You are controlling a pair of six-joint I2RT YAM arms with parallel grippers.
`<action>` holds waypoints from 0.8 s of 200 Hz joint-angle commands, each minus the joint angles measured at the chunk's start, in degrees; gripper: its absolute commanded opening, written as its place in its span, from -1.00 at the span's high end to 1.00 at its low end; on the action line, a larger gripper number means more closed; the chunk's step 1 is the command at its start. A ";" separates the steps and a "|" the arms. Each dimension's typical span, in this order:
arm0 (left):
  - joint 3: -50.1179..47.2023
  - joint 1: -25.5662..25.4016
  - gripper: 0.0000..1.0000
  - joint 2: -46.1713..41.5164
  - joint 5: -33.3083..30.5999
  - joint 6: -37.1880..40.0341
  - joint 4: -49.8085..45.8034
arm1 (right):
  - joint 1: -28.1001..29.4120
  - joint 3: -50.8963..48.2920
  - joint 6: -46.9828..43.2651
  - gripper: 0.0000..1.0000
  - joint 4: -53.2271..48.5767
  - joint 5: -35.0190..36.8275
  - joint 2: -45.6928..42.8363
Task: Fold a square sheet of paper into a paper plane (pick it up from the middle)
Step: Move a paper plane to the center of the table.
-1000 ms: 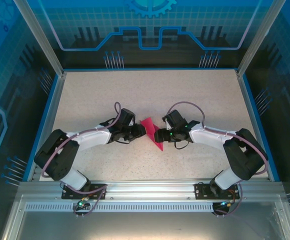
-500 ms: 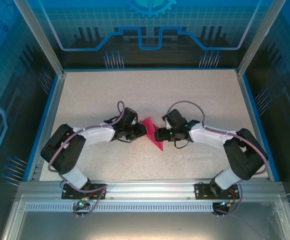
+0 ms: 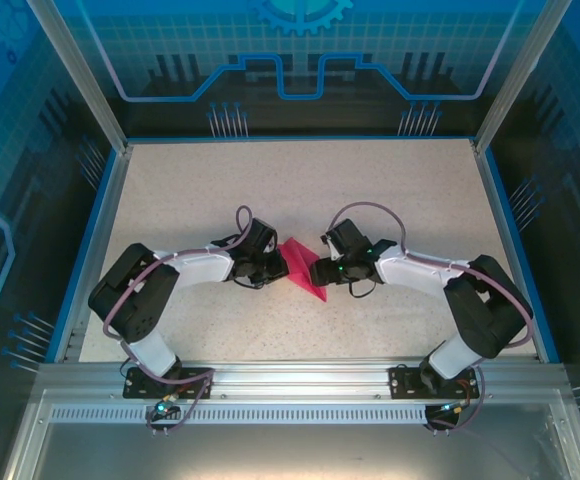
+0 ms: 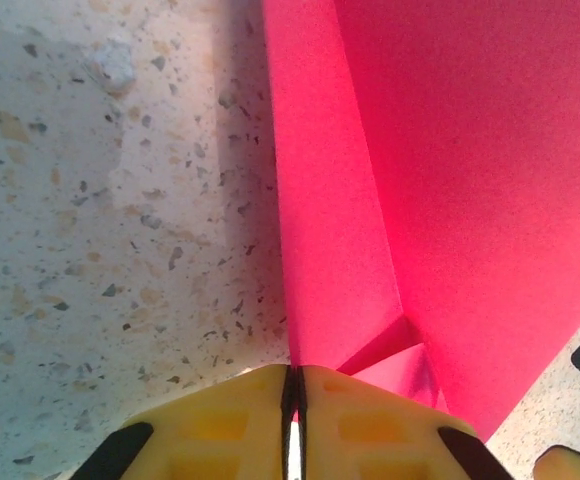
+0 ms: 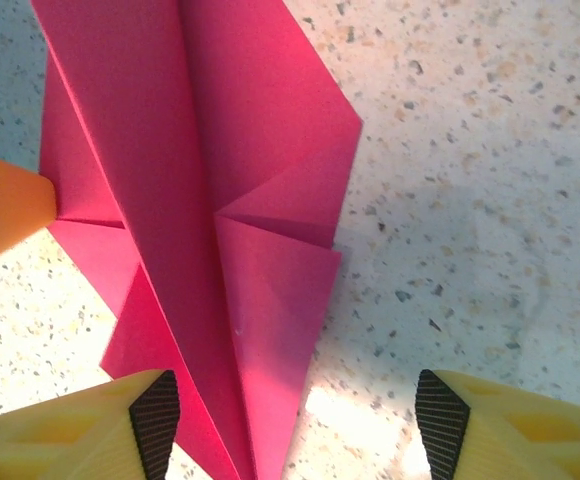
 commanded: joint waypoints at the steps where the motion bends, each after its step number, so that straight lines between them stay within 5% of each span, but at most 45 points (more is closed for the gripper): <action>1: 1.28 -0.27 0.84 1.53 -1.08 1.42 -2.29 | 0.31 3.80 -0.89 -0.27 0.95 -1.64 2.65; 160: 0.88 -0.27 0.86 0.87 -0.99 1.60 -2.32 | -0.65 6.50 0.83 0.16 -0.54 -9.45 6.82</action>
